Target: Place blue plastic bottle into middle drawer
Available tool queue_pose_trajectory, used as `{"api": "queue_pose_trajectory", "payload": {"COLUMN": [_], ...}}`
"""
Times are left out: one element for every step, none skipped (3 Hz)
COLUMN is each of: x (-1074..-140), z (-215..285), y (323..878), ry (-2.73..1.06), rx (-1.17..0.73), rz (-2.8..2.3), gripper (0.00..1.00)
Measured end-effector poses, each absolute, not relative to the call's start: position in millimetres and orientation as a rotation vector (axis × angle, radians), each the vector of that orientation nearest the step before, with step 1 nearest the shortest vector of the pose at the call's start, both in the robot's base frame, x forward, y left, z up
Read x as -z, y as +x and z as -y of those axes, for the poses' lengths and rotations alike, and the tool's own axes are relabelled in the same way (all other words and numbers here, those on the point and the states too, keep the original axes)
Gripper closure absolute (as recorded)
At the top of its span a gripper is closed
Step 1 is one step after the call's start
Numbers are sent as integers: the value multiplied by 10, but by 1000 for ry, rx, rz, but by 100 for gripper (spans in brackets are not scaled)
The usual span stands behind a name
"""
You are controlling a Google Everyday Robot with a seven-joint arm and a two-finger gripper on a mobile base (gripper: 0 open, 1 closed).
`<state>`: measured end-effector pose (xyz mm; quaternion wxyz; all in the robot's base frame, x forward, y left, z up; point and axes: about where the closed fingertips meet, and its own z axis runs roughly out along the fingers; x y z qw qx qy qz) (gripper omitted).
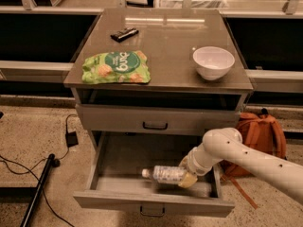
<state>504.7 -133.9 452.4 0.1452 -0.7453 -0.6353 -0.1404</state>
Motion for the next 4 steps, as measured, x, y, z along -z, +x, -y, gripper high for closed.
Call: {"api": "queue_pose_trajectory", "payload": {"x": [-4484, -4484, -4480, -4479], "z": [1324, 1324, 1343, 1345], "y": [5047, 5047, 5016, 5013], "ry": [-2147, -2147, -2139, -2139], "rx": [413, 413, 438, 440], "rz": [1822, 1822, 1827, 1827], "gripper": [6, 0, 0, 0]}}
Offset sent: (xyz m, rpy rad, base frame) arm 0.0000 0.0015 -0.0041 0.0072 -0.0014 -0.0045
